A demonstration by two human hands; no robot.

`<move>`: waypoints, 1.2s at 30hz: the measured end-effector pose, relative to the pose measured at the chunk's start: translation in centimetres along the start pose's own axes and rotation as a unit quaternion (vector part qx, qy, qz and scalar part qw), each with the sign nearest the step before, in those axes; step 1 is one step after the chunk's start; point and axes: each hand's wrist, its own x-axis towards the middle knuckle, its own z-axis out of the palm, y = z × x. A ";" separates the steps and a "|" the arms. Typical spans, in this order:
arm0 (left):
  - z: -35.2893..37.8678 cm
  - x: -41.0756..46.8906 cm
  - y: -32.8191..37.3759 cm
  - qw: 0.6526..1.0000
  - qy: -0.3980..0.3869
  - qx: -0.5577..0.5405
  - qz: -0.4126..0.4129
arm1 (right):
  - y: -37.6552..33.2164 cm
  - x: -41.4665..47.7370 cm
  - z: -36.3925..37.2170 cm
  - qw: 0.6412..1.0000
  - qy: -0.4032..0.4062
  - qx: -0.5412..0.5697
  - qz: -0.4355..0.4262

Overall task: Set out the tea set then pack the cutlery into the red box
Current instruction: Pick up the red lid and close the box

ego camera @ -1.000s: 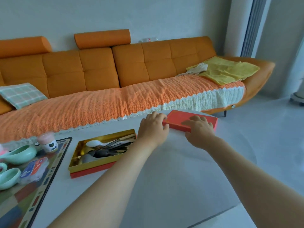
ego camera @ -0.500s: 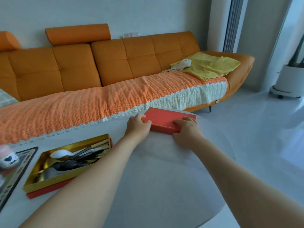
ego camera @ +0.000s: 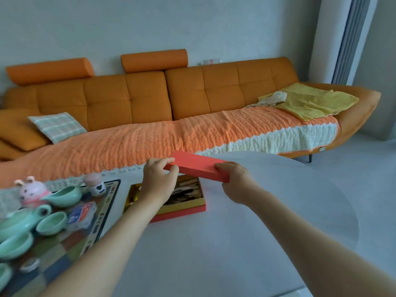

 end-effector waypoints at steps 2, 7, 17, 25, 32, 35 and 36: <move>-2.5 -1.2 -1.7 1.000 0.007 -0.008 -0.014 | -2.3 -0.2 1.1 1.000 -0.022 -0.002 -0.011; -6.7 -3.6 -5.9 0.999 0.016 0.001 -0.050 | -5.9 -1.1 3.7 0.996 -0.076 -0.021 -0.030; -9.8 -5.0 -8.7 0.990 -0.047 -0.093 -0.091 | -7.2 -2.3 4.4 0.995 -0.088 -0.019 -0.034; -9.8 -5.5 -8.9 0.990 -0.079 -0.051 -0.109 | -7.3 -0.9 5.9 0.998 -0.019 0.008 0.064; -9.3 -5.7 -9.3 0.991 -0.084 0.034 -0.103 | -7.2 -0.8 7.0 0.998 -0.038 -0.049 0.022; -8.9 -5.0 -9.4 0.984 -0.069 0.153 -0.062 | -6.8 -0.6 6.9 0.995 -0.060 -0.077 -0.001; -8.7 -4.6 -9.3 0.978 -0.059 0.196 -0.029 | -6.8 -0.4 6.9 0.994 -0.062 -0.090 -0.009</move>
